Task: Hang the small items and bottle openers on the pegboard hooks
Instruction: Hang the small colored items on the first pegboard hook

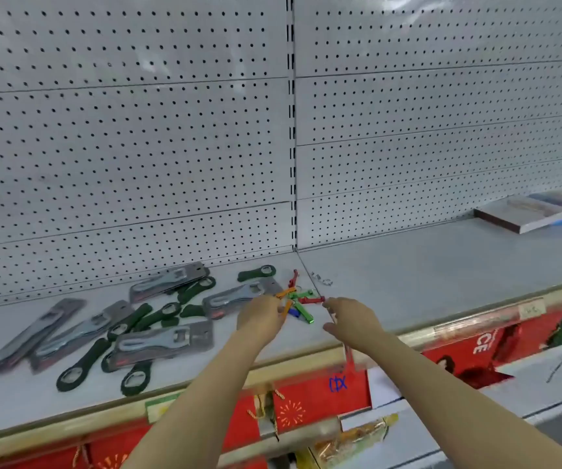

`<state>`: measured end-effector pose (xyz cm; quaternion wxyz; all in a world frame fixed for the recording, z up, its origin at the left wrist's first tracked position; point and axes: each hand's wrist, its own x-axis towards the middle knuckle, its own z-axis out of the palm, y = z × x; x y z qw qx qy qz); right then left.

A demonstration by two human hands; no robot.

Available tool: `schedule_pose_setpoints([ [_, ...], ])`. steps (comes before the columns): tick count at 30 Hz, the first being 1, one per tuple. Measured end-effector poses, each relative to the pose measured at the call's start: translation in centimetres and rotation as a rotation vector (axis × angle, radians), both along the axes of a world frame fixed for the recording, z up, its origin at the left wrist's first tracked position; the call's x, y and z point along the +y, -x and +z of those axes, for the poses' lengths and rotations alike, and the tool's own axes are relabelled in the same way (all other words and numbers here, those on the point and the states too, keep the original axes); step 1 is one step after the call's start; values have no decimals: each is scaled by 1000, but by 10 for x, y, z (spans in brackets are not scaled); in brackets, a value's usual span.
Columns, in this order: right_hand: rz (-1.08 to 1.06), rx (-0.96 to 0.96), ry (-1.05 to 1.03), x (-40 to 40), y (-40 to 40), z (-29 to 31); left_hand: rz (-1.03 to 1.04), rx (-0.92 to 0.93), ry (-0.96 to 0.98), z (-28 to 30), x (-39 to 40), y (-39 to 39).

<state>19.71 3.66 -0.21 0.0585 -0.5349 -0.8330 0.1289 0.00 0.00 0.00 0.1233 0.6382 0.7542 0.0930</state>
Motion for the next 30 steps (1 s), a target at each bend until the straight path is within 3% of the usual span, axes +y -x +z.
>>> schedule_pose_setpoints([
  [5, -114, -38, 52, 40, 7, -18, -51, -50, 9, -17, 44, -2],
  [13, -204, 12, -50, 111, 11, -35, -95, -54, -54, -29, 104, -15],
  [19, -188, 15, 15, 153, 30, -38, -101, -52, -105, -43, 119, -23],
  [25, -227, -31, 113, 169, 40, -31, -173, -133, -78, -46, 127, -27],
  [30, -335, -26, 108, 163, 41, -35, -313, -65, -84, -48, 131, -34],
])
